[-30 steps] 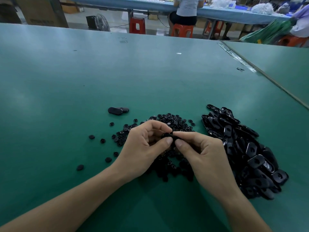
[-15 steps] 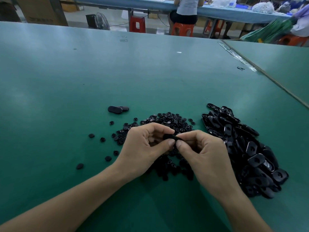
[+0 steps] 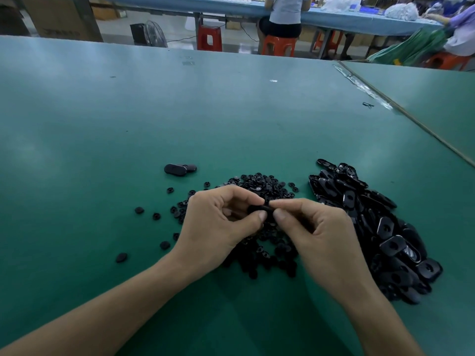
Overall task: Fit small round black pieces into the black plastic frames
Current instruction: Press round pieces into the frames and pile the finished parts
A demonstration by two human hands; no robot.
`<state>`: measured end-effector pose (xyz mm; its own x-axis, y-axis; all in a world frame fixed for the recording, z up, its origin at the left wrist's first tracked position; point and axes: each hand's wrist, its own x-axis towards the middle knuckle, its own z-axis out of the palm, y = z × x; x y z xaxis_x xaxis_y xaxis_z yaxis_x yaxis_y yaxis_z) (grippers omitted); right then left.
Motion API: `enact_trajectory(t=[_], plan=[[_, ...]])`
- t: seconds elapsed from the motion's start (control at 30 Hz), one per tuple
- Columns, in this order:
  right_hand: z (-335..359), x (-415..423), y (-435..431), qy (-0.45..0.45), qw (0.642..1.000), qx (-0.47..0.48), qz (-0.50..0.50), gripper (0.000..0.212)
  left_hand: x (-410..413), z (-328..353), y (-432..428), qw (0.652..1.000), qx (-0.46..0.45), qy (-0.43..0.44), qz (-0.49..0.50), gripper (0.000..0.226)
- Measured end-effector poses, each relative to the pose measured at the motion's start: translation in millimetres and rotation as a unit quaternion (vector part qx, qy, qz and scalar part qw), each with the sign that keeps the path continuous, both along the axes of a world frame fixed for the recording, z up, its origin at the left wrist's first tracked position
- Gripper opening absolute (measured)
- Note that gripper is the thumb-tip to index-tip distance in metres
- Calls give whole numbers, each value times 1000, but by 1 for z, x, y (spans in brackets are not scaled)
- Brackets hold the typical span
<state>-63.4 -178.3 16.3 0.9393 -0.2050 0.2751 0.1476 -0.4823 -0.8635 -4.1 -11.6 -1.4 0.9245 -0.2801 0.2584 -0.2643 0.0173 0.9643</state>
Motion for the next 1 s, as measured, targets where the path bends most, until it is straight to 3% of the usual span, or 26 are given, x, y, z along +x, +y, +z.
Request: enact_trajectory(t=[0.1, 0.17, 0.23, 0.43, 0.57, 0.8, 0.87, 1.0], plan=[[-2, 2, -14, -18, 977, -167, -129, 25, 13, 4, 6, 999, -22, -3, 39, 21], [-5, 3, -24, 38, 941, -276, -193, 32, 28, 9, 14, 997, -26, -3, 79, 22], [-7, 3, -29, 116, 915, -317, -218, 37, 43, 16, 27, 993, -20, 4, 116, 20], [-5, 2, -27, 152, 903, -322, -240, 29, 82, 19, 67, 975, 68, 22, 211, 12], [-5, 2, -26, 154, 897, -323, -259, 20, 98, 6, 85, 941, 177, 10, 287, 14], [-8, 5, -26, 141, 896, -324, -268, 4, 101, -5, 95, 879, 343, 3, 331, 19], [-11, 6, -27, 121, 901, -318, -270, 5, 100, -7, 96, 871, 362, -17, 333, 17], [-10, 8, -28, 0, 933, -261, -248, 4, 98, -3, 89, 889, 321, -59, 322, 15]])
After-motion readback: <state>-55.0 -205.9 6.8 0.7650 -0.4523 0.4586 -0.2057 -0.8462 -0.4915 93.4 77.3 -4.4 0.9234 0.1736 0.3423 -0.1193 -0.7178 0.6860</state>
